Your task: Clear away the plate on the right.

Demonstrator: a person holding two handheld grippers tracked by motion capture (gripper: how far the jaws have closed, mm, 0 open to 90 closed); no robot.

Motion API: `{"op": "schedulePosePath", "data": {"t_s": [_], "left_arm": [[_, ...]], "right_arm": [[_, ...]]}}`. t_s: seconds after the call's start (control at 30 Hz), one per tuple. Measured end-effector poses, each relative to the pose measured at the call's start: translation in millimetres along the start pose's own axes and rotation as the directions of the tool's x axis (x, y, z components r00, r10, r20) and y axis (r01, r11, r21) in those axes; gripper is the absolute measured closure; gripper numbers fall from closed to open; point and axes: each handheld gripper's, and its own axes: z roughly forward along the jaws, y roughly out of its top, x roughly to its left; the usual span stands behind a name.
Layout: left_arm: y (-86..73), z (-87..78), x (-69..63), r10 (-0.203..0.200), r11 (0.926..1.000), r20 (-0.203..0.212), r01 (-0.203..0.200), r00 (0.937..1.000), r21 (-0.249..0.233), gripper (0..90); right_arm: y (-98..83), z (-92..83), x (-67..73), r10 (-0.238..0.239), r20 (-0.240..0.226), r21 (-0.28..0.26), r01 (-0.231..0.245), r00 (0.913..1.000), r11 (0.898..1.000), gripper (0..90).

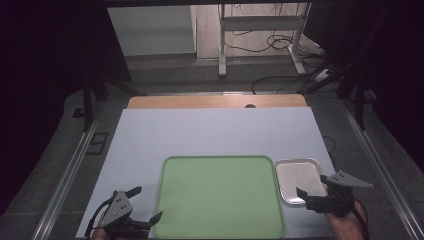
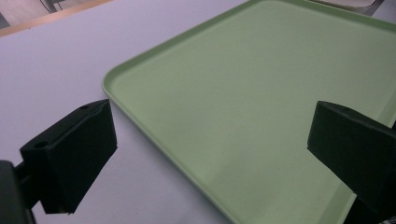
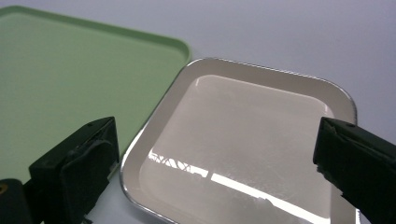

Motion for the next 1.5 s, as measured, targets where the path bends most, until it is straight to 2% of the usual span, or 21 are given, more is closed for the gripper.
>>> {"op": "schedulePosePath", "data": {"t_s": [0.23,0.3,0.43,0.53,0.57,0.7,0.73,0.93,1.13,1.33,1.5], "left_arm": [[0.1,0.1,-0.3,0.002,1.0,0.0,-0.002,1.0,0.001,1.3],[0.1,0.1,-0.4,0.003,1.0,0.0,-0.003,1.0,0.001,1.3],[0.2,0.2,-0.6,0.005,1.0,0.0,-0.005,1.0,0.002,1.3],[0.2,0.3,-0.6,0.006,1.0,0.0,-0.006,1.0,0.002,1.3],[0.2,0.3,-0.5,0.005,1.0,0.0,-0.005,1.0,0.002,1.3],[0.2,0.3,-0.6,0.006,1.0,0.0,-0.006,1.0,0.002,1.3],[0.2,0.4,-0.6,0.006,1.0,0.0,-0.006,1.0,0.003,1.3],[0.3,0.6,-0.6,0.005,1.0,0.001,-0.005,1.0,0.003,1.3],[0.3,0.8,-0.4,0.004,1.0,0.001,-0.004,1.0,0.003,1.3],[0.4,1.0,0.0,0.001,1.0,0.002,-0.001,1.0,0.005,1.3],[0.4,1.4,0.0,-0.004,1.0,0.003,0.004,1.0,0.003,1.3]], "right_arm": [[1.3,3.8,-6.9,0.025,0.038,0.009,-0.026,0.999,1.0,0.2],[1.4,6.3,-10.8,0.056,0.057,0.013,-0.057,0.9968,0.998,0.1],[1.4,9.5,-17.1,0.085,0.07,0.02,-0.087,0.9939,0.996,0.2],[2.1,10.1,-19.6,0.089,0.084,0.019,-0.091,0.9925,0.996,1.2],[3.0,9.9,-23.5,0.098,0.098,0.015,-0.1,0.9904,0.995,4.6],[3.9,9.0,-28.6,0.106,0.122,0.01,-0.108,0.9868,0.994,8.9],[4.2,8.9,-33.6,0.109,0.144,0.01,-0.111,0.9836,0.994,13.7],[4.6,11.5,-43.9,0.116,0.176,0.042,-0.125,0.9775,0.991,25.0],[6.2,14.3,-52.6,0.127,0.201,0.07,-0.143,0.9713,0.987,31.0],[5.7,19.1,-64.0,0.165,0.209,0.109,-0.191,0.9638,0.976,41.8],[5.9,25.7,-71.0,0.19,0.21,0.157,-0.225,0.959,0.962,54.7]]}}
